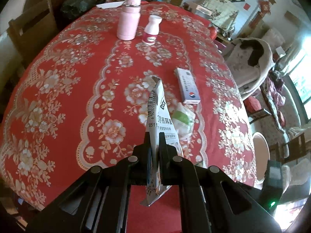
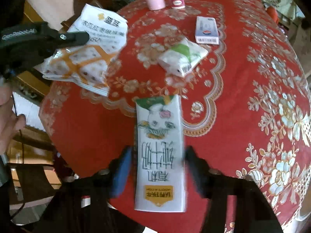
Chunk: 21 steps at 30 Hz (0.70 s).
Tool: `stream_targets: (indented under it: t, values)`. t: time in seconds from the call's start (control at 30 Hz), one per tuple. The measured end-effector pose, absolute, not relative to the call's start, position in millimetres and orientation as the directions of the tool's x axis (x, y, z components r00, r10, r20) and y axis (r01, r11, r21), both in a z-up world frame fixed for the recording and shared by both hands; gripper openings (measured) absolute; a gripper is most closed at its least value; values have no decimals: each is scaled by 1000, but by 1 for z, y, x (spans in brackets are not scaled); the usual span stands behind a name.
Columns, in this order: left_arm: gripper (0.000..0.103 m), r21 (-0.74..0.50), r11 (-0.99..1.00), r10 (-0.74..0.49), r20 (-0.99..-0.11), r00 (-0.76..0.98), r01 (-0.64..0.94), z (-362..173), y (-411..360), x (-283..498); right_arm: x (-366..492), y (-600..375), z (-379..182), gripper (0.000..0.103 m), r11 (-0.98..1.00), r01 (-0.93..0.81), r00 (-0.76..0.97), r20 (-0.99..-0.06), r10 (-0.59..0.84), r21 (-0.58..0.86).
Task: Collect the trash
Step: 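Grasp the white snack wrapper with the left tool while the right tool grasps the milk carton, then carry the white wrapper and milk carton over the beige bucket with both tools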
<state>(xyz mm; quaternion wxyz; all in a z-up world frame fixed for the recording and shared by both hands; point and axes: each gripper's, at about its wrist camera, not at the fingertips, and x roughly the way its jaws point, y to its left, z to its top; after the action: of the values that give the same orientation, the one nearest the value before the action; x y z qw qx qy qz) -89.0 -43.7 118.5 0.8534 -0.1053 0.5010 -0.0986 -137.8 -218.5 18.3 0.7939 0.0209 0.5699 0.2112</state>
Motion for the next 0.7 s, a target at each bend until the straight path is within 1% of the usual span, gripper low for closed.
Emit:
stream_targets:
  t: [0.07, 0.13, 0.23, 0.47, 0.7]
  values:
    - [4, -279, 956, -286, -829, 480, 88, 122, -54, -90, -138, -229, 26, 52, 909, -291, 285, -880, 379, 297]
    - [4, -282, 952, -304, -823, 480, 118, 126, -67, -90, -137, -241, 36, 52, 923, -271, 331, -874, 357, 274]
    - [4, -283, 945, -326, -816, 478, 161, 131, -87, -89, -132, -267, 48, 52, 935, -215, 377, -859, 346, 283]
    - [4, -271, 913, -388, -803, 452, 304, 142, -158, -87, -135, -337, 73, 52, 960, -63, 483, -834, 268, 272]
    - [4, -267, 862, -450, -794, 409, 430, 150, -232, -87, -147, -399, 88, 52, 966, 66, 538, -824, 176, 250]
